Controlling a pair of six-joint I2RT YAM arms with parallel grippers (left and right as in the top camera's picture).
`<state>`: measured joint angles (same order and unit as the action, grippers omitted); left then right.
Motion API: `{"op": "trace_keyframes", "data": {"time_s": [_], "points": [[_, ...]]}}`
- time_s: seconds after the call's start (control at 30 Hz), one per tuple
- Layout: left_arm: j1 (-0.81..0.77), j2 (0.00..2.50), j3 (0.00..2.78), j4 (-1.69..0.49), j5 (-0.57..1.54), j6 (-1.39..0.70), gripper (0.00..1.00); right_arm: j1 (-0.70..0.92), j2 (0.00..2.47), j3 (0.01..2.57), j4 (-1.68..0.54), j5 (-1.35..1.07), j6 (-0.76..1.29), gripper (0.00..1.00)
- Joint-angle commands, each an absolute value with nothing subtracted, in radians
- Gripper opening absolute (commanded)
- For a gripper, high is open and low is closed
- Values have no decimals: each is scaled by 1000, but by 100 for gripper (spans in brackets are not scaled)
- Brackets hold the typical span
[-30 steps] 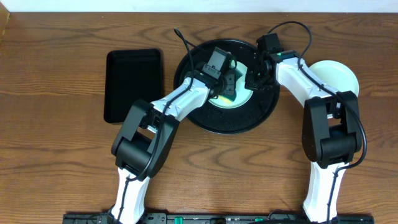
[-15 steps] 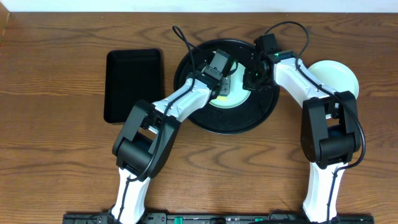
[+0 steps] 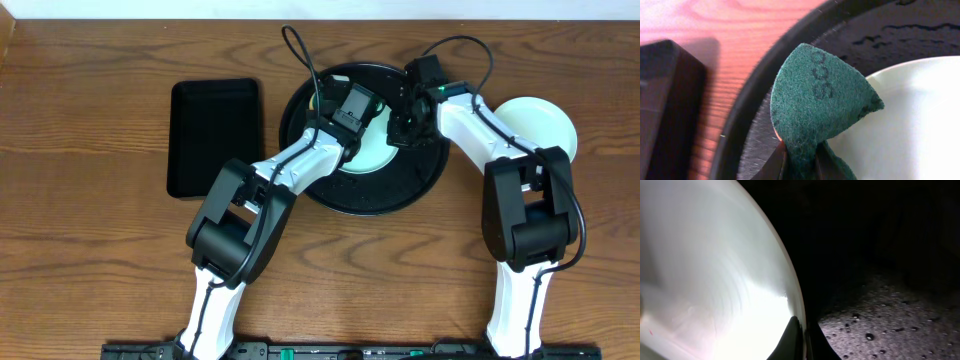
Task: Clean dirty plates on tray and stack at the side
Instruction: 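Scrub the plate with the sponge while the right gripper holds it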
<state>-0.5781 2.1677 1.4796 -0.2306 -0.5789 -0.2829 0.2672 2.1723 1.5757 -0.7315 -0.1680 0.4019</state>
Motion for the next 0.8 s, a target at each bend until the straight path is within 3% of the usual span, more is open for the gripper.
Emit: {"op": "trace_keyframes", "data": {"time_s": [0.0,0.13,0.43,0.77], "points": [[-544,2143,1486,-222,-775,-233,12,272,2187,1568,-752,-131,396,1],[-545,2073,1487,-215,-678,-237,11,272,2187,1568,-752,-131,396,1],[-545,2020,1487,-215,-38,-358,11,272,2187,1568,-752,-131,396,1],[-542,2132,1487,-196,12,-402,11,272,2187,1568,-752,-132,397,1]]}}
